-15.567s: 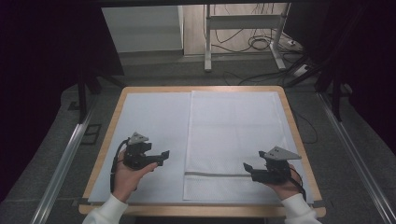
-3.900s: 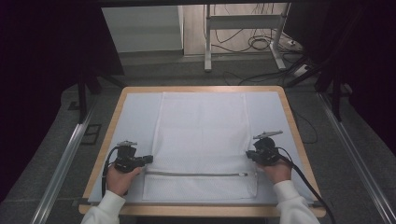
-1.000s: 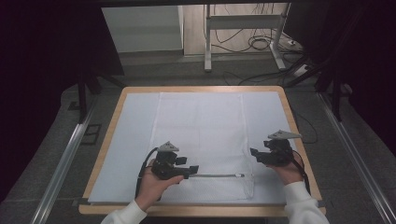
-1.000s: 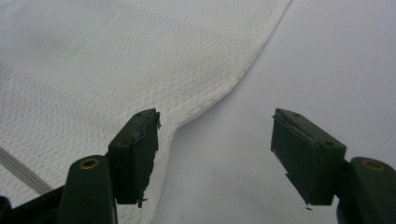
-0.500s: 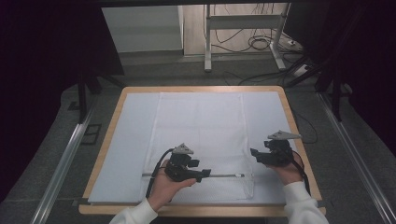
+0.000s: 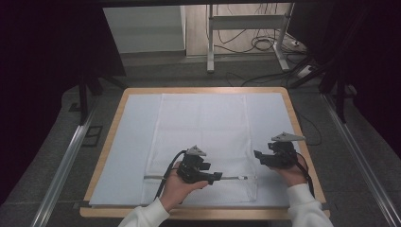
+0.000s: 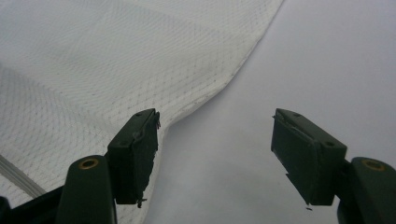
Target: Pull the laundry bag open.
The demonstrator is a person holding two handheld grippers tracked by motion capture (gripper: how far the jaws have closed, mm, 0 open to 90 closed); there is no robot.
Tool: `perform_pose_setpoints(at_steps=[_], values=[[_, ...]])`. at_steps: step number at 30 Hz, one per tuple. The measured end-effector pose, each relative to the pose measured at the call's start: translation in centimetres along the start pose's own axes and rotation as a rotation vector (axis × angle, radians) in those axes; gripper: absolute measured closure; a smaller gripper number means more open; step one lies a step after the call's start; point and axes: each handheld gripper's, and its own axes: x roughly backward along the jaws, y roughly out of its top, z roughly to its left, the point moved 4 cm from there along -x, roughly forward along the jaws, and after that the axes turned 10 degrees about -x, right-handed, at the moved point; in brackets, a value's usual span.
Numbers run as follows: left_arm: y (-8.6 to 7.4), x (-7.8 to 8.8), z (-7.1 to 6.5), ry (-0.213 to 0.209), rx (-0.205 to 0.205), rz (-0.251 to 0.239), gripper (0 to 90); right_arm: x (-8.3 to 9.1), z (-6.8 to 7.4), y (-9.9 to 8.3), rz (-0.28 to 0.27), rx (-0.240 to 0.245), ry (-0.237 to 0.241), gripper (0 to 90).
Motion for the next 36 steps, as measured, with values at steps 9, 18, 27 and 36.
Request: perform_pose_setpoints(at_steps=[9,18,27,36], values=[[0.5,-1.3,-0.2,0.010,-0.007,0.012,37.9,-0.1,-0.1,-0.1,0.003,-0.005,-0.006,31.2],[1.1,-3.0,-1.0,-0.004,-0.016,0.038,39.0,-0.1,-0.3,-0.1,0.004,-0.001,-0.017,31.1],[1.6,-4.1,-1.6,-0.018,-0.026,0.052,40.3,0.0,-0.4,-0.1,0.000,-0.002,-0.022,31.1],[1.7,-5.1,-2.0,-0.041,-0.016,0.065,41.8,0.0,-0.4,-0.1,0.001,0.001,-0.026,31.1]])
